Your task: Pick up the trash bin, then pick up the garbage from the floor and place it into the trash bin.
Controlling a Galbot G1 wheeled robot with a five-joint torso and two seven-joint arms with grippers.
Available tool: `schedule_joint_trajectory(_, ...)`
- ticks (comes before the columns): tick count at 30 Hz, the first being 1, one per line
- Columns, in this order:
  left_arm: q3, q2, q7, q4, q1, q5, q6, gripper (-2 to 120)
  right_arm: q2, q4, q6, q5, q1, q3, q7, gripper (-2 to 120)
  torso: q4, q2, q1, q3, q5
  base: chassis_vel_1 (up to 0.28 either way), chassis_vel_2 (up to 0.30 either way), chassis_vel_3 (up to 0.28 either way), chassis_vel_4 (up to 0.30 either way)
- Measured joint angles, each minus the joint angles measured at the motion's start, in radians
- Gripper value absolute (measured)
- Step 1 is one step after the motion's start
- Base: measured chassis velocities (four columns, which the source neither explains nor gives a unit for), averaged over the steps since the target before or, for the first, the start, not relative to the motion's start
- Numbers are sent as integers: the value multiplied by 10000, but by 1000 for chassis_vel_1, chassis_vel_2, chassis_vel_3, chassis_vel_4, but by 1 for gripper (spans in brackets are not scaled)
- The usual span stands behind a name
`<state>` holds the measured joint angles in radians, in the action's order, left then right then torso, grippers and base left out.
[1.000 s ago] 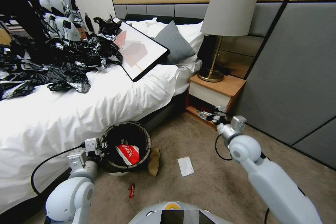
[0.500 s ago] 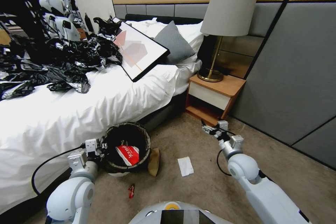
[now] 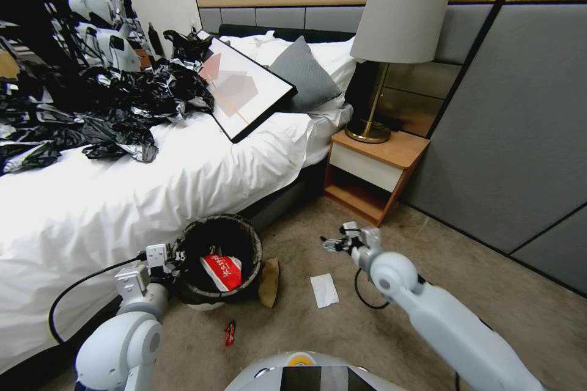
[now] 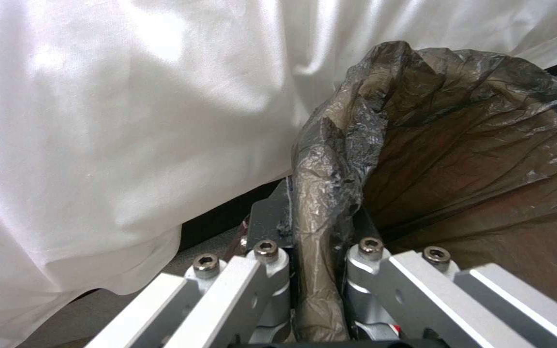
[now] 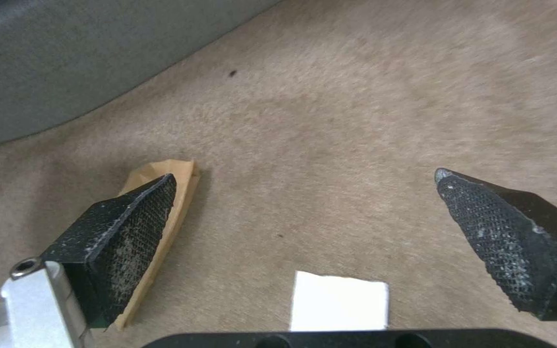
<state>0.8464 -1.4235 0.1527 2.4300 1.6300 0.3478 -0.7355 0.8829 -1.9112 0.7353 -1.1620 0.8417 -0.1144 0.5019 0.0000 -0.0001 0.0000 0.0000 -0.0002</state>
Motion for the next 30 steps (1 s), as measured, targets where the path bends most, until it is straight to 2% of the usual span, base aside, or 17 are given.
schedule_joint_trajectory(3, 7, -20, 0, 4, 4, -17, 0, 4, 153, 954, 102, -801, -982, -831, -34, 100, 2, 0, 0, 0, 0, 0, 0, 0, 0)
schedule_joint_trajectory(8, 22, -28, 0, -31, -38, -29, 0, 4, 443, 1934, 82, -460, -1173, -1383, -218, 100, -2, 0, 0, 0, 2, 0, 0, 0, 0)
schedule_joint_trajectory(19, -12, -28, 10, -142, -121, -34, 0, 4, 534, 2819, 35, -89, -601, -1331, -262, 100, -2, 0, 0, 0, 2, 0, 0, 0, 0)
schedule_joint_trajectory(30, -79, -52, 18, -192, -144, -74, 0, 4, 983, 3713, 15, 209, -228, -1383, -126, 100, 0, 1, 0, 0, 2, 0, 0, 0, 0)
